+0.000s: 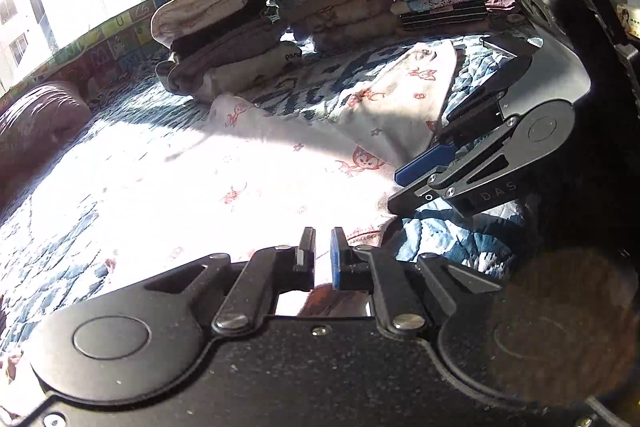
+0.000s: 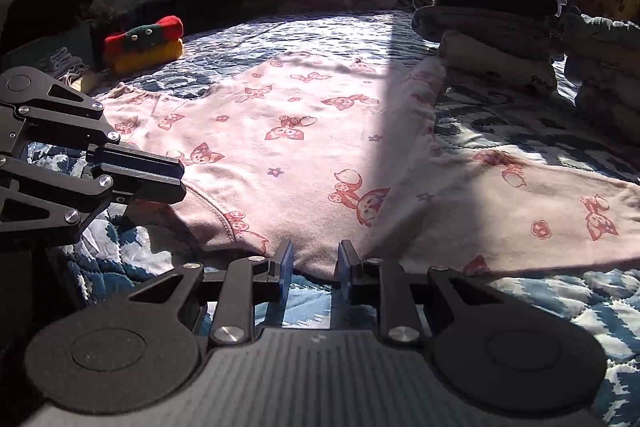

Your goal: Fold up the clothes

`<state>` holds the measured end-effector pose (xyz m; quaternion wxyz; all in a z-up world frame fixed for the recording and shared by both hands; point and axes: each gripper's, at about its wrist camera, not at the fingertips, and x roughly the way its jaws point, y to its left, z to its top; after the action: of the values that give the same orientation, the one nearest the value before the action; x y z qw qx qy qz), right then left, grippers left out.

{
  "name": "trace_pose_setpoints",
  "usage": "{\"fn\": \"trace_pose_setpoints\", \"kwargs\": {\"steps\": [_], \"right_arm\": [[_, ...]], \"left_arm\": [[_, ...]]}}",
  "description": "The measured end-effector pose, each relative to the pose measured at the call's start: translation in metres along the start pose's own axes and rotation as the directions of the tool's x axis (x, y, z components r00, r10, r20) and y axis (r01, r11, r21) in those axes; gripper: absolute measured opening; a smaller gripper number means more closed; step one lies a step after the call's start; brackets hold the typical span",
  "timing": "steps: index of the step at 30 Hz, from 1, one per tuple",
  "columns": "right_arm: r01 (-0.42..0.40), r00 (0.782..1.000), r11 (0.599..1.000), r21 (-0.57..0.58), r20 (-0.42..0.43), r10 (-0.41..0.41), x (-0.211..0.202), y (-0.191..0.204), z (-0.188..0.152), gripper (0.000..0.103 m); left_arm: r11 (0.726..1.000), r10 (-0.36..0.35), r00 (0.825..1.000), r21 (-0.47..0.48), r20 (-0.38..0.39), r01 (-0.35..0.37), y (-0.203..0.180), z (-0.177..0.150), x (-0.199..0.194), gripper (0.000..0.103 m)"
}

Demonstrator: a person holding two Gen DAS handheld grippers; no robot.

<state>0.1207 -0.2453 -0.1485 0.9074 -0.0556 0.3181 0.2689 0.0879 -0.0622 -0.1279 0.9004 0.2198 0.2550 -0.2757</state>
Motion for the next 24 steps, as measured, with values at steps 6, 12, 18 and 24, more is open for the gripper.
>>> {"fn": "trace_pose_setpoints", "kwargs": {"steps": [6, 12, 18, 24], "right_arm": [[0.022, 1.0, 1.0, -0.006, 0.008, -0.022, -0.008, 0.004, 0.003, 0.025], [0.036, 0.999, 0.999, 0.028, -0.009, -0.036, 0.0, 0.001, 0.004, 0.025], [0.019, 0.999, 1.0, 0.003, -0.04, -0.019, -0.006, -0.001, 0.018, 0.025], [0.016, 0.999, 0.98, 0.198, 0.026, -0.021, 0.0, -0.042, 0.058, 0.025]], "left_arm": [[0.998, 0.046, 0.999, 0.038, -0.019, -0.046, -0.037, -0.014, 0.033, 0.006], [0.996, 0.032, 0.999, -0.081, 0.033, -0.03, -0.025, -0.009, 0.021, 0.038], [0.991, 0.007, 0.999, -0.132, 0.04, -0.001, -0.013, -0.015, 0.021, 0.042], [0.952, 0.038, 0.987, -0.306, 0.156, 0.011, 0.021, -0.012, 0.005, 0.042]]}}
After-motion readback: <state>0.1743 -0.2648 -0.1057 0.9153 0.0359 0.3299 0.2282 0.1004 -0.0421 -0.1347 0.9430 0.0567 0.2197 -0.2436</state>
